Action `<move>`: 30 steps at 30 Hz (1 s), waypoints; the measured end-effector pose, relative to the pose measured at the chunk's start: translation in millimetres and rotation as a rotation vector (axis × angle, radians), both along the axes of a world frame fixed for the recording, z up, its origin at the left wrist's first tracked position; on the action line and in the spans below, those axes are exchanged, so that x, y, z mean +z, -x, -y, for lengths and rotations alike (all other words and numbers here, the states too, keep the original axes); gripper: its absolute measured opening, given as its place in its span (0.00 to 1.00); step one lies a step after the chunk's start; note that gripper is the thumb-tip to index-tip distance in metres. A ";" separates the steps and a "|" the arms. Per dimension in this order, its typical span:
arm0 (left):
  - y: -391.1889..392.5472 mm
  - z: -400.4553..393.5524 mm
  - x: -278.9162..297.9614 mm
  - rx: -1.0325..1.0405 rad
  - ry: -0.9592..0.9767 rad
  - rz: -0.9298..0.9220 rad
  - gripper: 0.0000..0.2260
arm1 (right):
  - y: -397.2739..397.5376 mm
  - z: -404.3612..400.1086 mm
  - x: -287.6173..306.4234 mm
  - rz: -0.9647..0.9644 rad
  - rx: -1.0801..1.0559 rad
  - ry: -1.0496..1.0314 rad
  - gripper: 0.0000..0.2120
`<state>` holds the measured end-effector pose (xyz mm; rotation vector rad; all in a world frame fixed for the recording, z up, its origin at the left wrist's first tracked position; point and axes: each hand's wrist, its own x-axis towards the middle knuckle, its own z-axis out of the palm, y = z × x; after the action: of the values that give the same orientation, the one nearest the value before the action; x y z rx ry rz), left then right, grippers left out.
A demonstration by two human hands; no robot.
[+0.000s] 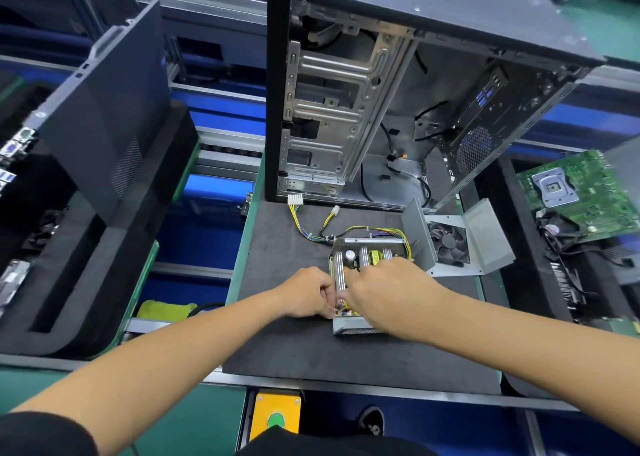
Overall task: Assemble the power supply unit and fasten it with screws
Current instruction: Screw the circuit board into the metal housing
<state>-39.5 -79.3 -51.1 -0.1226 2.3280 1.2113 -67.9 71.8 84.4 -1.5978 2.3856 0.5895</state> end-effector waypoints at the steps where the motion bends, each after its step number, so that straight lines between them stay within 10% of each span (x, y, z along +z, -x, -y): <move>1: -0.2 0.3 0.2 0.000 -0.005 0.000 0.16 | -1.2 0.2 -2.2 -0.013 -0.015 -0.002 0.07; 30: 2.2 0.4 -8.4 -0.020 0.031 0.002 0.17 | 2.8 1.4 1.7 0.071 0.006 -0.014 0.07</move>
<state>-41.7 -79.6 -59.6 -0.1109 2.3412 1.1659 -70.8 70.4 86.1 -1.5932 2.3221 0.5398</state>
